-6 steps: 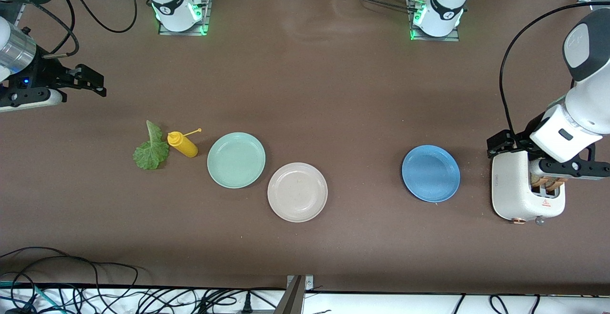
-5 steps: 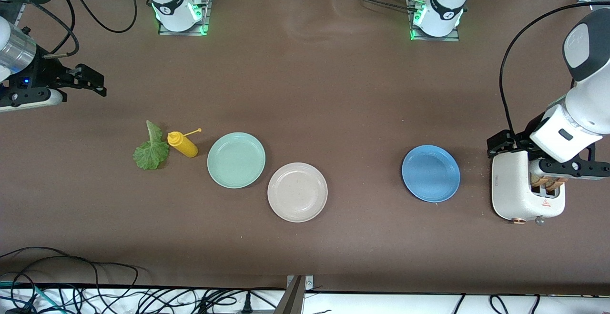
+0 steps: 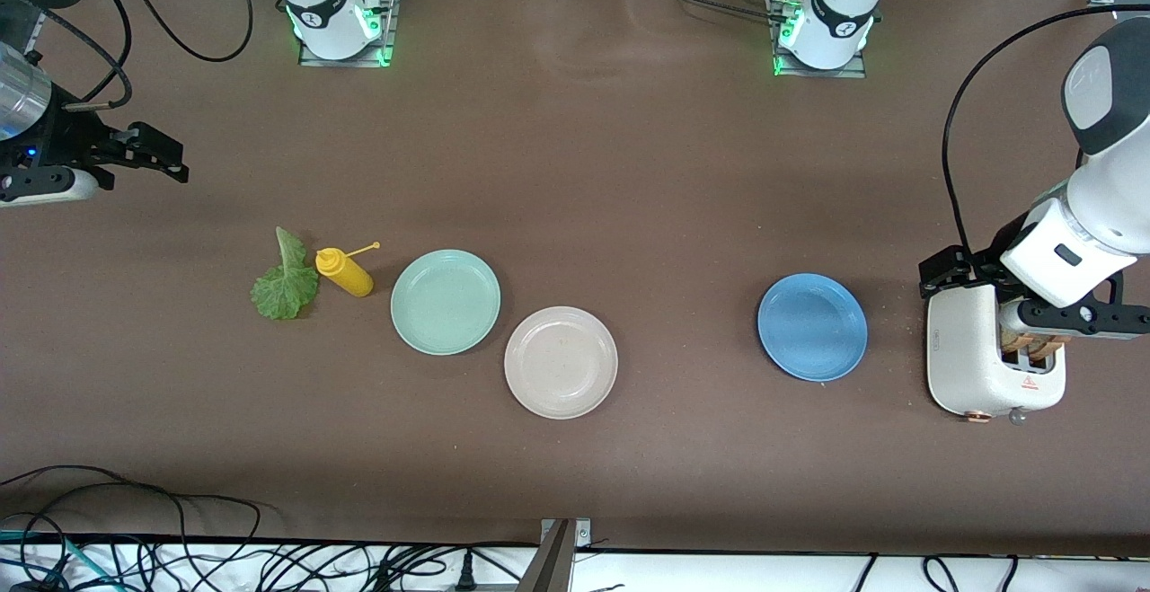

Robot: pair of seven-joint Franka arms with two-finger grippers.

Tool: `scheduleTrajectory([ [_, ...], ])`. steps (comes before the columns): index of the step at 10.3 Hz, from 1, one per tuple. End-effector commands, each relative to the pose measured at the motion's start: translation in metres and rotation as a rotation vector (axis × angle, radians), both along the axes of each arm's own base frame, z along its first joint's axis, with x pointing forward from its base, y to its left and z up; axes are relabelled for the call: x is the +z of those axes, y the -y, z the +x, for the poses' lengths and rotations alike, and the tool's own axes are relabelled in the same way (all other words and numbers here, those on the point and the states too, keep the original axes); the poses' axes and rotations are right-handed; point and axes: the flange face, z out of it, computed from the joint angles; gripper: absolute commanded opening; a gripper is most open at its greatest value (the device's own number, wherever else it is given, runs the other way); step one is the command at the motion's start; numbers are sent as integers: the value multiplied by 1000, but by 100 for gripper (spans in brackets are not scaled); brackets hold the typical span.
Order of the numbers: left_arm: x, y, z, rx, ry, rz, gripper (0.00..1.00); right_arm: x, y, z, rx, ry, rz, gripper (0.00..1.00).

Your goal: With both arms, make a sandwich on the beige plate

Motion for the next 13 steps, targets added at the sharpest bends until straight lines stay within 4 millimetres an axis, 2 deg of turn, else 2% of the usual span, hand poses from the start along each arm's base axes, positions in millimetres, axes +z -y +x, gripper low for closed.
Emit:
scheduleTrajectory([
  [1, 3, -1, -4, 10, -3, -4, 100, 7, -6, 0, -2, -4, 2, 100],
  [8, 2, -7, -5, 4, -6, 2, 100, 11, -11, 1, 9, 5, 3, 100],
  [11, 18, -9, -6, 12, 23, 8, 100, 11, -12, 1, 10, 5, 3, 100],
  [13, 19, -9, -6, 9, 25, 10, 100, 11, -12, 1, 9, 3, 3, 100],
])
